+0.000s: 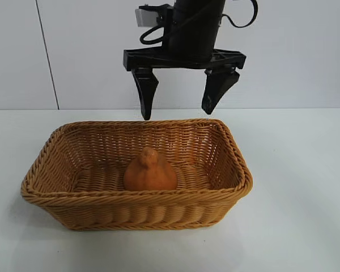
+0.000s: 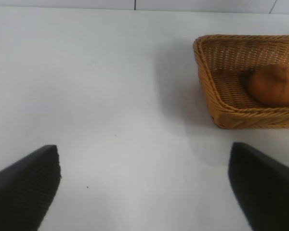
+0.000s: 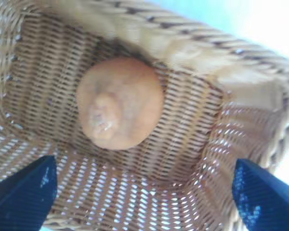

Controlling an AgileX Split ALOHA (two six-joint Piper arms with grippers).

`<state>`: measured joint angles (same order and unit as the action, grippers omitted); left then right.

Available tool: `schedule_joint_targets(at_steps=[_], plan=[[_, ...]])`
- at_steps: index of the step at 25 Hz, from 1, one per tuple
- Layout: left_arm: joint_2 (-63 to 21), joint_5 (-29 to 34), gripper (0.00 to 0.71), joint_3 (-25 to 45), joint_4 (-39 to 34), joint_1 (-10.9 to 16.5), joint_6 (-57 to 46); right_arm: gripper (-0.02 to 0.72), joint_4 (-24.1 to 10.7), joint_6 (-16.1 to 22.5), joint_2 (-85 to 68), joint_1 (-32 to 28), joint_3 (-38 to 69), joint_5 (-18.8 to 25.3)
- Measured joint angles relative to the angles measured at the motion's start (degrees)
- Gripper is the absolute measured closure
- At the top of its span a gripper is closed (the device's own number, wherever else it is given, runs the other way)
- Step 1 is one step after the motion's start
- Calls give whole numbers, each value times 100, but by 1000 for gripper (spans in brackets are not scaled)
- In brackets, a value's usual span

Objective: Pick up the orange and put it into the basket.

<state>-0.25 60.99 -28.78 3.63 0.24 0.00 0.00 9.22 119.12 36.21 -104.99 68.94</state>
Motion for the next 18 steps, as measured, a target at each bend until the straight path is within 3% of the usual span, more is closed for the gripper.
schedule_joint_targets(at_steps=[9, 18], plan=[[0, 0, 37, 0, 0, 0, 0, 21, 0, -125, 0, -768, -48, 39], [0, 0, 37, 0, 0, 0, 0, 21, -292, -427, 0, -2614, -48, 41]])
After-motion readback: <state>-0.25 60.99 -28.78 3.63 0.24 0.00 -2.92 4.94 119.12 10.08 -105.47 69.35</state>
